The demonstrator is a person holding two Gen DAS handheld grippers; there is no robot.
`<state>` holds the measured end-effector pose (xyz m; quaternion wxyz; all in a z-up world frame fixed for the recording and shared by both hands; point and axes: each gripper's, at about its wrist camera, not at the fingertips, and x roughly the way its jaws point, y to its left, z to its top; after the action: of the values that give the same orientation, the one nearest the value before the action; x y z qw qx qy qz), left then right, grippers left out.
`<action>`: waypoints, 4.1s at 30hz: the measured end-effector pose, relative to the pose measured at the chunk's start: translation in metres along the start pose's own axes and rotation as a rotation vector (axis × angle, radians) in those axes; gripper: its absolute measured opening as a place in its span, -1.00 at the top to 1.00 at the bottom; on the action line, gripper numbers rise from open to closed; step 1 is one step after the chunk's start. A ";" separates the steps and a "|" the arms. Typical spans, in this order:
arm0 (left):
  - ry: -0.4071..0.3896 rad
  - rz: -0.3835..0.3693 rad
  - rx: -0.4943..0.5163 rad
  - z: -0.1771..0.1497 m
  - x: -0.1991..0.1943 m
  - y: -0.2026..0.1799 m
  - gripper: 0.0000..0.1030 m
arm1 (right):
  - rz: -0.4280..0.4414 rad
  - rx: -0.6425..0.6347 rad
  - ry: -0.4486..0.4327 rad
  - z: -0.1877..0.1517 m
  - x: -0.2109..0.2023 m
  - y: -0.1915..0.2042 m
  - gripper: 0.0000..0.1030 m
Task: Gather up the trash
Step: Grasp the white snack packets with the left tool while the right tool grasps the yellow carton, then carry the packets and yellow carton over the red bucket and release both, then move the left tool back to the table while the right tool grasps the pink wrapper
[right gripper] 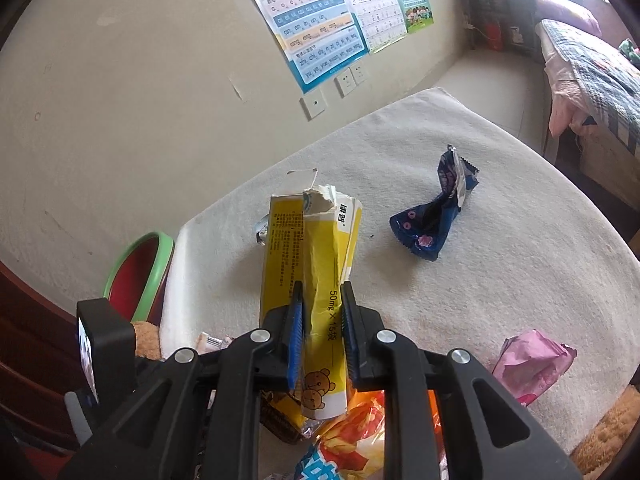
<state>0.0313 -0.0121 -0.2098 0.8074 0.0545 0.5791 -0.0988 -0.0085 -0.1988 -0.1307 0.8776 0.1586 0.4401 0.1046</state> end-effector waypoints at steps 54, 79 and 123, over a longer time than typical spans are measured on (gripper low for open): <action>-0.612 0.161 -0.253 0.006 -0.204 0.128 0.19 | 0.060 -0.264 -0.181 0.032 -0.056 0.143 0.62; -0.540 0.227 -0.373 -0.012 -0.182 0.186 0.19 | 0.149 -0.357 -0.096 0.035 -0.013 0.206 0.62; -0.371 0.193 -0.481 -0.026 -0.117 0.231 -0.49 | -0.110 -0.244 -0.024 0.023 0.022 0.138 -0.27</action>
<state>0.0219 0.2293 -0.1137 0.8946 -0.1022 0.4211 0.1095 0.0168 -0.0675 -0.0831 0.8999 0.0278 0.4217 0.1073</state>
